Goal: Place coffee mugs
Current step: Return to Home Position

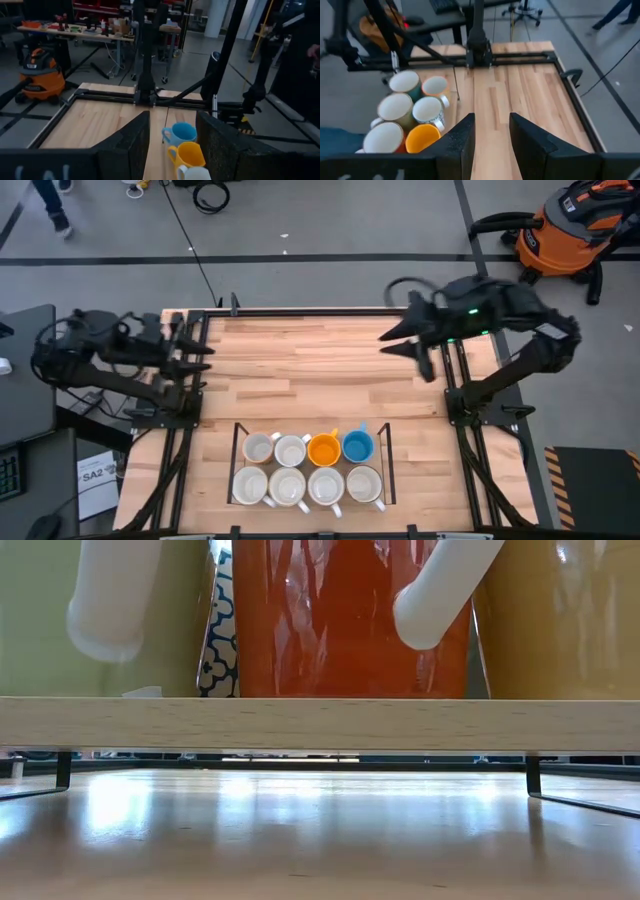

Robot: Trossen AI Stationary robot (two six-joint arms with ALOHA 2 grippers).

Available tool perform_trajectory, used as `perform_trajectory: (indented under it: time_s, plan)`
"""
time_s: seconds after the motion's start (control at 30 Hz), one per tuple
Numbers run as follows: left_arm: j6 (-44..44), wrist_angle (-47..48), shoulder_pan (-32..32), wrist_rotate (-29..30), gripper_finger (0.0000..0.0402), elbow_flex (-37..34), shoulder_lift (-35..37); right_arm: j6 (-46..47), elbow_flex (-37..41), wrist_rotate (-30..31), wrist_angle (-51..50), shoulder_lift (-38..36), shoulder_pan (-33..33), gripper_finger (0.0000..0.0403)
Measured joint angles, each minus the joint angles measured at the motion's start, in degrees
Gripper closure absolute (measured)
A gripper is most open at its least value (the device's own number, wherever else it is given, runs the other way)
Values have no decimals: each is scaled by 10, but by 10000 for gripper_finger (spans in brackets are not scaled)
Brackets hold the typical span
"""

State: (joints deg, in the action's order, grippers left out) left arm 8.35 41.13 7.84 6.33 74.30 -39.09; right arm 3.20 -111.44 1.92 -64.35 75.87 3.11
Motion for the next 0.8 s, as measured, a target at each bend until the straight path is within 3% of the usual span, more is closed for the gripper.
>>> perform_trajectory:
  time_s: [0.47,0.8]
  plan:
    - [-8,119,0,0,235,-24,121,-4,0,1,-29,-144,0,277]
    - [3,14,0,-2,235,-213,267,13,40,1,-46,-204,0,277]
